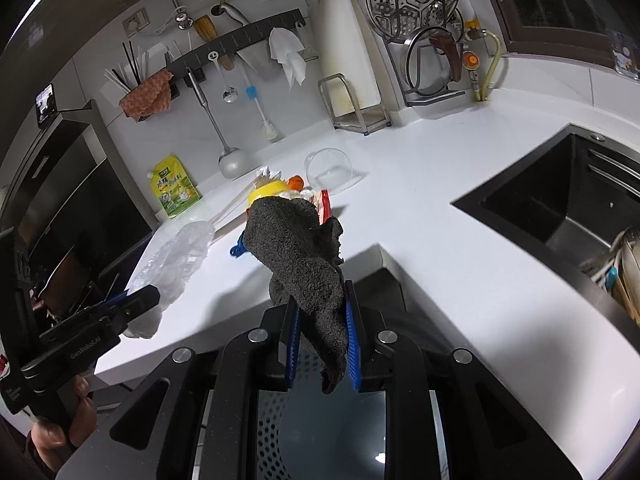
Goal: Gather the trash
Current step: 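Carry the bag and cloth over the grey trash bin with both tools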
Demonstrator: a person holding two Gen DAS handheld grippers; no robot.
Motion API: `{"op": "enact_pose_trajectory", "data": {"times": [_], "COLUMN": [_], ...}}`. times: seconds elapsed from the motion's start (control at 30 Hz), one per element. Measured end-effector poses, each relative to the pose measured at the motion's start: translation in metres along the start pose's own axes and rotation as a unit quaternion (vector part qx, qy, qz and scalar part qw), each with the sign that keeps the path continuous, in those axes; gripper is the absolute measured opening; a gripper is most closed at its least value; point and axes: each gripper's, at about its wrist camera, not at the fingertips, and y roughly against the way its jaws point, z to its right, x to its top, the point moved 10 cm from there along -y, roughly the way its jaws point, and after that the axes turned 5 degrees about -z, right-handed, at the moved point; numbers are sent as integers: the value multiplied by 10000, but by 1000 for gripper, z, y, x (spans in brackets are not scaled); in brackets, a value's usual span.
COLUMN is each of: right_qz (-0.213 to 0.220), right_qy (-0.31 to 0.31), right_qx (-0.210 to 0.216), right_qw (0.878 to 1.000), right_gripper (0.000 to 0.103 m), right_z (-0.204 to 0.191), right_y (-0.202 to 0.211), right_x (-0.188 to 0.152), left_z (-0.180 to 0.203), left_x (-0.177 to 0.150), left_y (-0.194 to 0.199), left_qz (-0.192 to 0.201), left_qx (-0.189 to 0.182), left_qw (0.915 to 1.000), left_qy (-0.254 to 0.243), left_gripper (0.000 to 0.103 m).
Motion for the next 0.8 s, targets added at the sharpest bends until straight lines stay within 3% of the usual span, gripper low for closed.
{"op": "enact_pose_trajectory", "data": {"times": [0.47, 0.8], "right_qz": [-180, -179], "right_qy": [-52, -154], "right_qx": [-30, -9], "right_qw": [9998, 9997], "right_gripper": [19, 19], "right_z": [-7, -11], "right_y": [23, 31], "right_x": [-57, -73], "left_z": [11, 12], "left_x": [-55, -72], "left_y": [7, 13], "left_qz": [-303, -399], "left_qx": [-178, -169], "left_qw": [9993, 9989], "left_qy": [-91, -161], "left_gripper": [33, 33]}}
